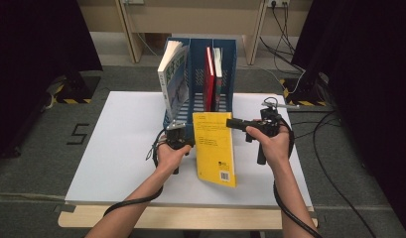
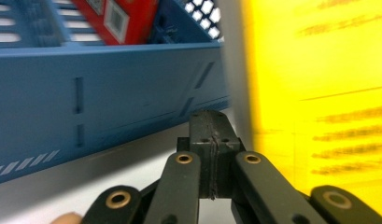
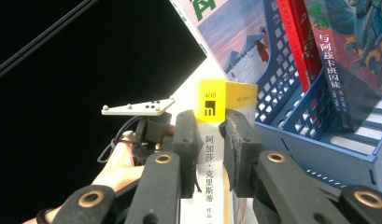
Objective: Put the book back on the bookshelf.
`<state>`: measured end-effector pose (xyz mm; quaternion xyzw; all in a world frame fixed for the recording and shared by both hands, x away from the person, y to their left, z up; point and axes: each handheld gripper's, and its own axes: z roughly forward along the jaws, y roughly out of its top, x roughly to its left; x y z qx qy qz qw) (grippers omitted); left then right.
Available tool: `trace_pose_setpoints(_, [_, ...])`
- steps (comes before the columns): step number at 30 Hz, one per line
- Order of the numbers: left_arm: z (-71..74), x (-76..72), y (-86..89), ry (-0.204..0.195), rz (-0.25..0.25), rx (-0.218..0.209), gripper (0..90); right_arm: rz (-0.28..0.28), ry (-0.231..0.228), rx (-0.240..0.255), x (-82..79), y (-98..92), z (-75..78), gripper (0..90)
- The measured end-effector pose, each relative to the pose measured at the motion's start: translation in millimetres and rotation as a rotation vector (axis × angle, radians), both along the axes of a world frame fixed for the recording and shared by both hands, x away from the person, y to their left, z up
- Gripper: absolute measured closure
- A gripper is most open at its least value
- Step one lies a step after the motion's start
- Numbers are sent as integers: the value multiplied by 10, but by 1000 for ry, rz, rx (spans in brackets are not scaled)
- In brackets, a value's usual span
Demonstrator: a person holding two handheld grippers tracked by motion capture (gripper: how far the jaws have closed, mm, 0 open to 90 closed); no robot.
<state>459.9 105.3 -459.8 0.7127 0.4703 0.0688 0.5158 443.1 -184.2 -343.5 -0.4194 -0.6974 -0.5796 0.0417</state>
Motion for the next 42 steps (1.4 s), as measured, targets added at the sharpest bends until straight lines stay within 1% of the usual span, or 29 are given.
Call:
trace_pose_setpoints(1, [12,-17,-8,-20,1,27,895,-2,1,-6,-6,-2,5,765])
trace_pose_setpoints(4, [0,-12,-9,-12,0,21,896,1,6,-19,-5,-8,17,765])
trace_pose_setpoints(8, [-22,-12,-14,-3,-1,25,896,-4,5,-32,-6,0,7,760])
trace_pose_setpoints(13, [-33,-12,-14,3,-1,28,897,8,6,-30,7,9,-7,748])
trace_pose_setpoints(15, [-35,-12,-12,4,-1,30,897,13,11,-26,13,19,-13,736])
trace_pose_setpoints(16, [-27,-17,-18,6,-10,19,897,13,18,-29,23,35,-25,712])
trace_pose_setpoints(17, [-27,-17,-18,6,-10,19,897,13,18,-29,23,35,-25,712])
trace_pose_setpoints(18, [0,-40,-52,-3,-22,16,897,13,32,-48,41,68,-66,694])
trace_pose_setpoints(19, [0,-40,-52,-3,-22,16,897,13,32,-48,41,68,-66,694])
trace_pose_setpoints(20, [18,-46,-74,-18,-18,34,897,8,38,-46,48,81,-96,699])
trace_pose_setpoints(21, [18,-46,-74,-18,-18,34,897,8,38,-46,48,81,-96,699])
trace_pose_setpoints(23, [16,-37,-68,-10,-20,26,897,-10,39,-58,40,75,-101,710])
trace_pose_setpoints(25, [23,-46,-83,-21,-18,39,897,-20,41,-68,41,72,-103,715])
trace_pose_setpoints(28, [22,-47,-82,-22,-19,41,896,-24,40,-72,41,74,-104,724])
trace_pose_setpoints(31, [19,-47,-80,-22,-19,45,896,-42,36,-85,43,78,-112,741])
trace_pose_setpoints(39, [20,-53,-82,-26,-22,46,896,-48,42,-102,48,75,-99,755])
trace_pose_setpoints(42, [26,-58,-86,-29,-21,42,896,-57,36,-102,40,67,-95,762])
